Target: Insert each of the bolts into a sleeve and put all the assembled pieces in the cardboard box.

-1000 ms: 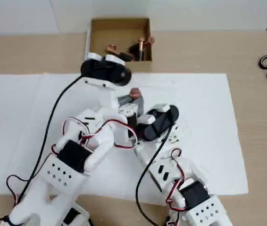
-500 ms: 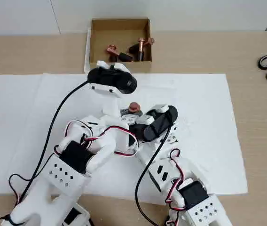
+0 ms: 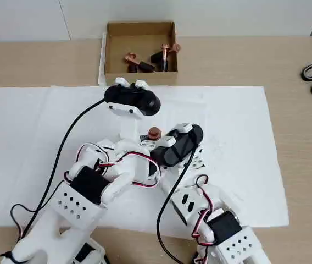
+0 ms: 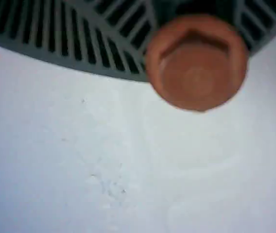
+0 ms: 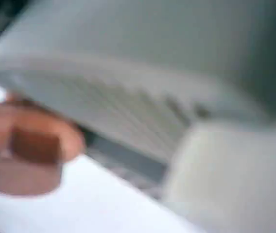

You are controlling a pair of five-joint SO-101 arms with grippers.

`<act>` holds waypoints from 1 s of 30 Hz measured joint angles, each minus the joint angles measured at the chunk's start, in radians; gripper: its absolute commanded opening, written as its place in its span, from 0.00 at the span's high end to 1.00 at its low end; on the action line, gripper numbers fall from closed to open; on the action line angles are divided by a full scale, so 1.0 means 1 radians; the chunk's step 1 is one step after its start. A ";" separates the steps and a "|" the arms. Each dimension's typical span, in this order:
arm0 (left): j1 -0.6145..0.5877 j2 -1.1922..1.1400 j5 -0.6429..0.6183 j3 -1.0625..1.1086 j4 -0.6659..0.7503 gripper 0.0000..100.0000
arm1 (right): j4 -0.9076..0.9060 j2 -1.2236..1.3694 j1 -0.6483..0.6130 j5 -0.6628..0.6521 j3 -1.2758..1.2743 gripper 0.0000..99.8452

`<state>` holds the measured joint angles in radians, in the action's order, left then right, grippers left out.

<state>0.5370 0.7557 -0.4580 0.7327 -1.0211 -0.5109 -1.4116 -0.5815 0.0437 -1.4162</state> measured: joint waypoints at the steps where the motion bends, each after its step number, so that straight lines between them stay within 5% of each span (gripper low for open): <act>1: -0.003 0.000 0.000 -0.005 0.000 0.85 | 0.000 0.000 0.000 0.000 0.000 1.00; 5: -0.063 0.000 0.000 -0.041 -0.049 0.76 | 0.000 0.000 0.006 0.000 0.000 1.00; 21: -0.330 -0.002 0.046 -0.358 -0.288 0.74 | 0.006 0.003 0.101 0.000 -0.009 1.00; 30: -0.496 -0.002 0.215 -0.373 -0.411 0.74 | 0.026 0.354 0.230 0.003 0.371 1.00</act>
<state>0.0414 0.7541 -0.2432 0.3598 -1.4323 -0.4849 -1.0572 -0.3514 0.0468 -1.0449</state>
